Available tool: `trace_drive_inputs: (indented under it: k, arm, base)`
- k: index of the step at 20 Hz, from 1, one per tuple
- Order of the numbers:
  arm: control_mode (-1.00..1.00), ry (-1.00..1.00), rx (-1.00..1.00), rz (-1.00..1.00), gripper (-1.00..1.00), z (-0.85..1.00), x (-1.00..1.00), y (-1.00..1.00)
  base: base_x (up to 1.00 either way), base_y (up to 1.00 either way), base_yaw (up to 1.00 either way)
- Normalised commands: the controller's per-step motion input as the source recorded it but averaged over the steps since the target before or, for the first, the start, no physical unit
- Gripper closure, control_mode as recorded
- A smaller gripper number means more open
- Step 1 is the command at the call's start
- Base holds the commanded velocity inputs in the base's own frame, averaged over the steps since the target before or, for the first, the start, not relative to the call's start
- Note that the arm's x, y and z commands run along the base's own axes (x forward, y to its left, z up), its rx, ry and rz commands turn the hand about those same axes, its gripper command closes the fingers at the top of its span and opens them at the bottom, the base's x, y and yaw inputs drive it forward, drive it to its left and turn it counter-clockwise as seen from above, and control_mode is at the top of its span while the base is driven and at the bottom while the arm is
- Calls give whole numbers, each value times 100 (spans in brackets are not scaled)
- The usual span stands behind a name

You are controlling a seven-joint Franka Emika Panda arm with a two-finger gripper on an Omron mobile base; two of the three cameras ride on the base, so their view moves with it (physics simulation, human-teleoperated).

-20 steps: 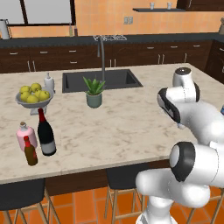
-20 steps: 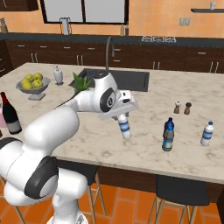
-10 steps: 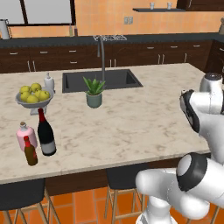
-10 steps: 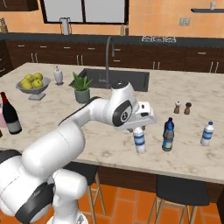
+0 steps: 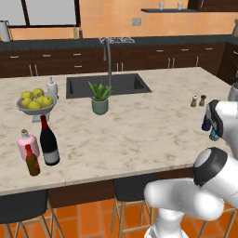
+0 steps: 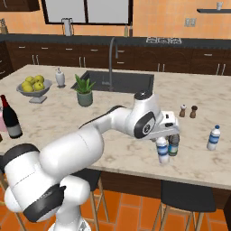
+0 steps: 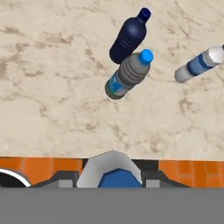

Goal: Move the plastic bottles in the middle to the plastics group, and the glass bottles in the middle to the glass group.

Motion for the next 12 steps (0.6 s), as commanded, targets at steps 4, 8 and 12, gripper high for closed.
trace_drive_inputs:
  k: [4, 8, 12]
  arm:
    - [-100, 0, 4, -1, 100, -1, 6, -84]
    - [-100, -1, 19, 0, 100, -3, 24, -76]
    - [-100, 0, 17, 0, 100, -6, 45, -61]
  base:
    - [0, 0, 0]
    - [0, 0, 0]
    - [0, 0, 0]
